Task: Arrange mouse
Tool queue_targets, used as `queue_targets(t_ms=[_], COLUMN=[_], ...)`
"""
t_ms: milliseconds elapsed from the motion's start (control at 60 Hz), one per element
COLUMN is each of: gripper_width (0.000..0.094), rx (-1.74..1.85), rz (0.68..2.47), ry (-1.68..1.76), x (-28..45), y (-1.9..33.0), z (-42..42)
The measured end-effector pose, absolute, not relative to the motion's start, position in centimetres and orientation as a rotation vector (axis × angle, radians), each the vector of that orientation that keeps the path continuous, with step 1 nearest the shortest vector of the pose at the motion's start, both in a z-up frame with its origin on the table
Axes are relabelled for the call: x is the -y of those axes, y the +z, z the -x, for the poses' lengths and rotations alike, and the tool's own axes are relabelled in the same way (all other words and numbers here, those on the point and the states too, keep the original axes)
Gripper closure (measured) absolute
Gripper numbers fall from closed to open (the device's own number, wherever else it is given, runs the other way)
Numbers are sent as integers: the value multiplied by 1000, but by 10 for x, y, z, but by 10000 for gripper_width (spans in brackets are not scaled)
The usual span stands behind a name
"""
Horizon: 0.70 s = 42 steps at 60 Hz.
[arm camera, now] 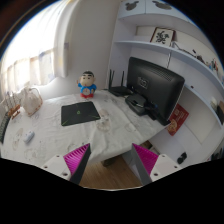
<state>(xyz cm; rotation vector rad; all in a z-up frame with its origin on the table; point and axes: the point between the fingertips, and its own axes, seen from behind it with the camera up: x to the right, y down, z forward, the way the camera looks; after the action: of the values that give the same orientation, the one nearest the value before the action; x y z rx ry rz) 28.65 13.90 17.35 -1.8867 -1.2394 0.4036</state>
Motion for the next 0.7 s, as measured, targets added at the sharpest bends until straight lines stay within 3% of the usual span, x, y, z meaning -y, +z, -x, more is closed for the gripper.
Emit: queue_targets(t_ms=[367, 700], gripper_width=[80, 83], rx=[1341, 1545], rz=[1851, 1767], ry=[465, 567], x=[-92, 26], y=[158, 139], z=[-269, -247])
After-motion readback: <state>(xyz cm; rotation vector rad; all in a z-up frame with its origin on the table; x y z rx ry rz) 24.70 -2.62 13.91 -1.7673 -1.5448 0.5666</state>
